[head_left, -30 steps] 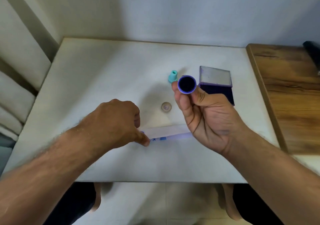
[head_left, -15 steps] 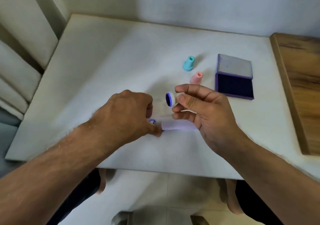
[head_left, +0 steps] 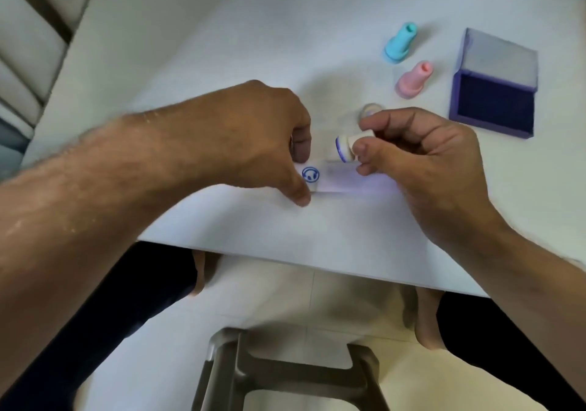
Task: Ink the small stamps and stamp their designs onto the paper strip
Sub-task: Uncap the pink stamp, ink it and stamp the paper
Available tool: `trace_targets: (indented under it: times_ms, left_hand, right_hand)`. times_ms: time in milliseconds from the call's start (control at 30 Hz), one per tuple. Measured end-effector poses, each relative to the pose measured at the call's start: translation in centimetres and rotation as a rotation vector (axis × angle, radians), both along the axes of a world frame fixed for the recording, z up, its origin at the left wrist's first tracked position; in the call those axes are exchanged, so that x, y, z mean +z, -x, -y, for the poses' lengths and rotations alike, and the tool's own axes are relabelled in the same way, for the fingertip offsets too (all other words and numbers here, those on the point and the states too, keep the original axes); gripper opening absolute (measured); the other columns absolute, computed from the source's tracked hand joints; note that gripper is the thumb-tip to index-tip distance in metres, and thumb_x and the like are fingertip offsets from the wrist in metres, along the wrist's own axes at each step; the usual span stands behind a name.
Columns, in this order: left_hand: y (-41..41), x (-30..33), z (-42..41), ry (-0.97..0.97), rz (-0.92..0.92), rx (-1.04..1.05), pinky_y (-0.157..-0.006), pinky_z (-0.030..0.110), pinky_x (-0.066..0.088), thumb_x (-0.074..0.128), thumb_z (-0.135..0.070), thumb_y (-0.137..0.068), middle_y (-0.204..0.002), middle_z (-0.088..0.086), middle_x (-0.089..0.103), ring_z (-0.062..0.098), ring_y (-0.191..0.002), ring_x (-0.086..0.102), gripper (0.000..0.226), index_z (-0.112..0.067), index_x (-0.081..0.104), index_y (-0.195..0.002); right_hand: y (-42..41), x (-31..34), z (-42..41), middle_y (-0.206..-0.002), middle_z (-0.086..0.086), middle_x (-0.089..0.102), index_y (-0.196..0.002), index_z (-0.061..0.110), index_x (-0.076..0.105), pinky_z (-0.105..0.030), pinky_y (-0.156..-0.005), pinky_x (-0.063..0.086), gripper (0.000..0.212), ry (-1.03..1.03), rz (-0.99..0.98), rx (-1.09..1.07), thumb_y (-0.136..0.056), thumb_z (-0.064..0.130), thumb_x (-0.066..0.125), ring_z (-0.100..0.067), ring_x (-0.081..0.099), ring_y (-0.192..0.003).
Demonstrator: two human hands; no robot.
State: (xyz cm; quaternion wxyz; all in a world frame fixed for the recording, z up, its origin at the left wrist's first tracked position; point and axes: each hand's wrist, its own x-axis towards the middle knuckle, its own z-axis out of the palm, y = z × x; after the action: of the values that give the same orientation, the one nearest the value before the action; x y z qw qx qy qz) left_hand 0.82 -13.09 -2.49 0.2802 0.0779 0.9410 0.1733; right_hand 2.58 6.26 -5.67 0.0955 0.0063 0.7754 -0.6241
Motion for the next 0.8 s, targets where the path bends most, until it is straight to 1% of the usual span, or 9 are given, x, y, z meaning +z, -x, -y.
trace_targets:
  times_ms: [67,167,267,333,433,500,567,667,800]
  left_hand:
    - [-0.1,-0.1,0.2,-0.025,0.011,-0.022,-0.057,0.024,0.041,0.084,-0.051,-0.056,-0.077,-0.015,0.060,-0.001,-0.069,0.055,0.040,-0.034,0.062,-0.085]
    - [-0.2,-0.2,0.2,-0.049,0.043,-0.049,-0.061,0.025,0.044,0.084,-0.050,-0.056,-0.079,-0.014,0.059,0.002,-0.072,0.057,0.041,-0.037,0.061,-0.088]
    - [-0.1,0.1,0.1,-0.068,0.051,-0.028,-0.061,0.026,0.045,0.082,-0.059,-0.052,-0.080,-0.014,0.060,0.002,-0.072,0.058,0.046,-0.038,0.061,-0.087]
    - [-0.2,0.0,0.0,-0.057,0.043,-0.027,-0.058,0.025,0.042,0.080,-0.063,-0.051,-0.079,-0.015,0.059,0.001,-0.071,0.057,0.048,-0.038,0.060,-0.086]
    - [-0.2,-0.2,-0.2,-0.044,0.031,-0.042,-0.058,0.025,0.040,0.078,-0.065,-0.054,-0.080,-0.015,0.059,0.000,-0.072,0.055,0.047,-0.037,0.060,-0.086]
    - [-0.1,-0.1,0.0,-0.049,0.041,-0.038,-0.060,0.025,0.041,0.074,-0.068,-0.055,-0.081,-0.015,0.058,0.000,-0.074,0.055,0.047,-0.038,0.060,-0.087]
    - [0.0,0.0,0.1,-0.059,0.050,-0.032,-0.060,0.024,0.040,0.071,-0.067,-0.062,-0.081,-0.015,0.059,0.000,-0.075,0.055,0.041,-0.038,0.060,-0.089]
    - [0.0,-0.3,0.1,-0.061,0.029,-0.060,-0.060,0.024,0.040,0.073,-0.056,-0.071,-0.081,-0.014,0.059,0.001,-0.074,0.055,0.031,-0.036,0.061,-0.091]
    - [0.0,-0.6,0.0,-0.044,-0.004,-0.086,-0.056,0.025,0.037,0.077,-0.053,-0.069,-0.080,-0.012,0.058,0.002,-0.070,0.053,0.032,-0.036,0.059,-0.090]
  right_hand:
    - [0.0,-0.1,0.0,-0.083,-0.012,0.071,-0.094,0.014,0.071,-0.017,-0.064,0.054,0.018,-0.017,-0.024,0.020,-0.079,0.004,0.073,-0.012,0.064,-0.063]
    - [-0.2,-0.4,-0.2,-0.082,-0.015,0.072,-0.093,0.013,0.072,-0.026,-0.067,0.057,0.018,-0.035,-0.064,0.058,-0.077,0.004,0.076,-0.017,0.063,-0.066]
    - [-0.3,-0.5,-0.5,-0.083,-0.012,0.073,-0.090,0.017,0.072,-0.027,-0.068,0.058,0.019,-0.055,-0.097,0.084,-0.075,0.006,0.077,-0.024,0.065,-0.070]
    - [-0.4,-0.6,-0.6,-0.085,-0.007,0.073,-0.090,0.017,0.072,-0.027,-0.070,0.058,0.020,-0.099,-0.117,0.124,-0.076,0.005,0.077,-0.022,0.067,-0.072]
    - [-0.6,-0.7,-0.6,-0.086,-0.002,0.072,-0.092,0.017,0.072,-0.034,-0.071,0.060,0.018,-0.178,-0.152,0.175,-0.077,0.009,0.077,-0.022,0.067,-0.074]
    - [-0.7,-0.7,-0.5,-0.085,-0.004,0.072,-0.094,0.017,0.071,-0.039,-0.070,0.060,0.018,-0.200,-0.176,0.184,-0.078,0.011,0.077,-0.022,0.066,-0.073]
    - [-0.8,-0.8,-0.4,-0.082,-0.007,0.070,-0.094,0.016,0.071,-0.042,-0.067,0.058,0.019,-0.211,-0.198,0.188,-0.077,0.011,0.077,-0.024,0.064,-0.071]
    - [-1.0,-0.8,-0.3,-0.081,-0.008,0.070,-0.093,0.015,0.071,-0.038,-0.065,0.057,0.018,-0.250,-0.229,0.191,-0.077,0.012,0.077,-0.023,0.063,-0.068]
    - [-1.3,-0.8,0.1,-0.080,-0.004,0.068,-0.091,0.015,0.071,-0.026,-0.064,0.055,0.016,-0.356,-0.292,0.194,-0.076,0.012,0.078,-0.019,0.062,-0.068]
